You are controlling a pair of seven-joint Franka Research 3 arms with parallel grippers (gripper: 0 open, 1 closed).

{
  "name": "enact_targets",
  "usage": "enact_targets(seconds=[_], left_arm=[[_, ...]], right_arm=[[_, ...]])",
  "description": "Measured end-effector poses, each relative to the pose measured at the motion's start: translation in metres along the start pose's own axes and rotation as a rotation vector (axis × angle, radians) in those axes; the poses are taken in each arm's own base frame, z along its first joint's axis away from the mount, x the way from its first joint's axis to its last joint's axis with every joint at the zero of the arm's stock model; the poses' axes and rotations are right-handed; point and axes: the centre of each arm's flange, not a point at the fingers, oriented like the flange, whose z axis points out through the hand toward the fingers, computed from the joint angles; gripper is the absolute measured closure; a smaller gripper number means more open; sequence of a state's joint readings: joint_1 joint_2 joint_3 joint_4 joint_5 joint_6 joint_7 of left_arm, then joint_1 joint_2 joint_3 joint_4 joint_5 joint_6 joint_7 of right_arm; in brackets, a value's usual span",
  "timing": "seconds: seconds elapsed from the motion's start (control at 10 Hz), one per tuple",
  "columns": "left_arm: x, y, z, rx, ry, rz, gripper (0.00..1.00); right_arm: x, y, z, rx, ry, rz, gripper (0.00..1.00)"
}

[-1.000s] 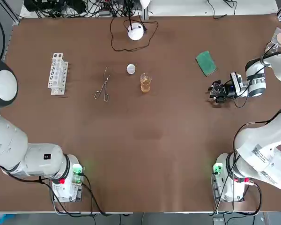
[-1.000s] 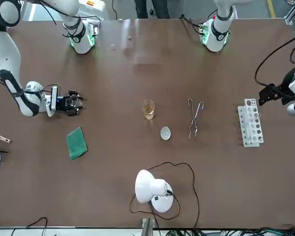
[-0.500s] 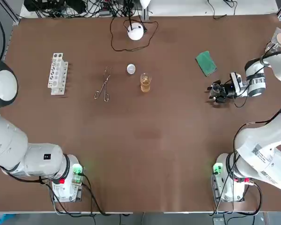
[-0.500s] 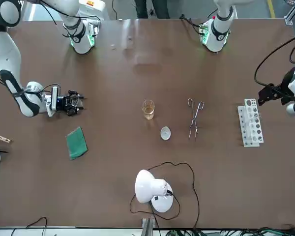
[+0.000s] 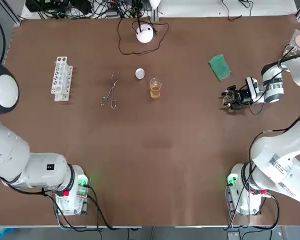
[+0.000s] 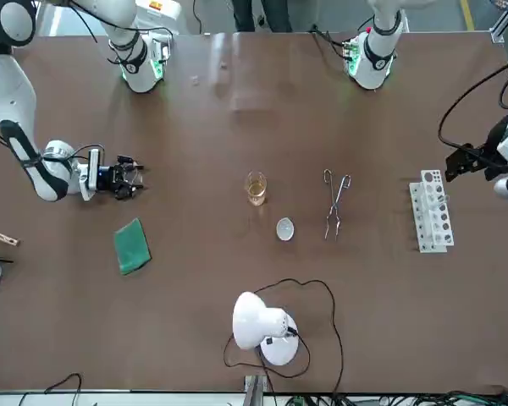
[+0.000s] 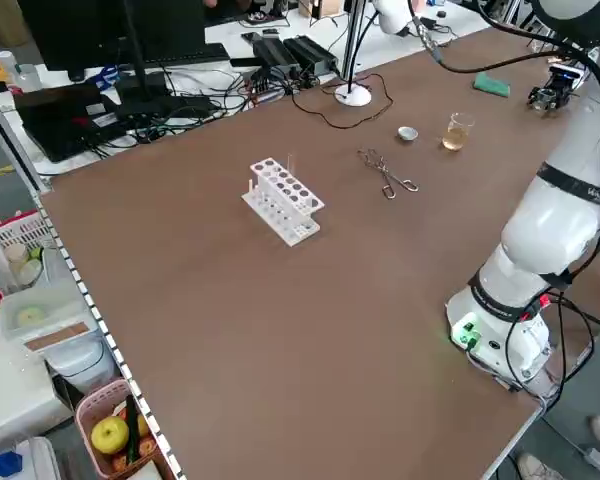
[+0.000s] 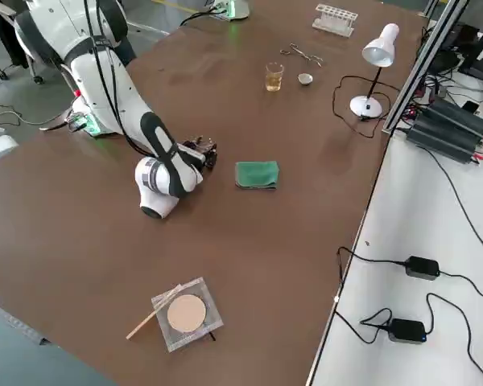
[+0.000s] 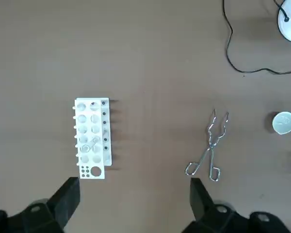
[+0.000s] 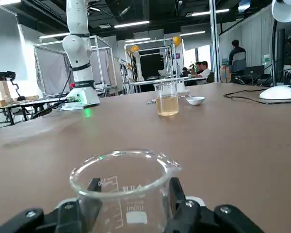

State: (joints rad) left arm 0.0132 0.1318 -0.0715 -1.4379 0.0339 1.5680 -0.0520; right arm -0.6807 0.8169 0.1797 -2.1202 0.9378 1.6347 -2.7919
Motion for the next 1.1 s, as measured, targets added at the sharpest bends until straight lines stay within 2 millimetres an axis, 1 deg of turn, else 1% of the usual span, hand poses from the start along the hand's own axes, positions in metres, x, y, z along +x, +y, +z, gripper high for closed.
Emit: enact_targets(seconds=[0.1, 0.2, 0.3, 0.4, 0.5, 1.1], left_arm=[[0.0, 0.0002, 0.0, 0.0, 0.0, 0.0, 0.0], [0.0, 0.0011, 0.0, -0.001, 0.0, 0.002, 0.0], [-0.0001, 0.0025, -0.0001, -0.001, 0.0, 0.004, 0.0], [-0.0001, 0.003, -0.0001, -0.003, 0.0, 0.005, 0.0], [-0.0001, 0.0028, -0.0001, -0.008, 0.0, 0.003, 0.0], [0.0, 0.0004, -0.0004, -0.015, 0.0, -0.002, 0.0]], right_arm=[[0.0, 0.0002, 0.0, 0.0, 0.0, 0.0, 0.32], [-0.0002, 0.0001, 0.0002, 0.0, 0.0, 0.0, 0.31], [-0.0002, 0.0003, 0.0001, 0.0, 0.0, 0.0, 0.22], [0.0, 0.0005, 0.0, 0.0, 0.001, -0.001, 0.07], [0.0001, 0.0006, 0.0, 0.001, 0.001, -0.001, 0.0], [0.0046, -0.0002, 0.0023, 0.014, 0.039, 0.013, 0.0]])
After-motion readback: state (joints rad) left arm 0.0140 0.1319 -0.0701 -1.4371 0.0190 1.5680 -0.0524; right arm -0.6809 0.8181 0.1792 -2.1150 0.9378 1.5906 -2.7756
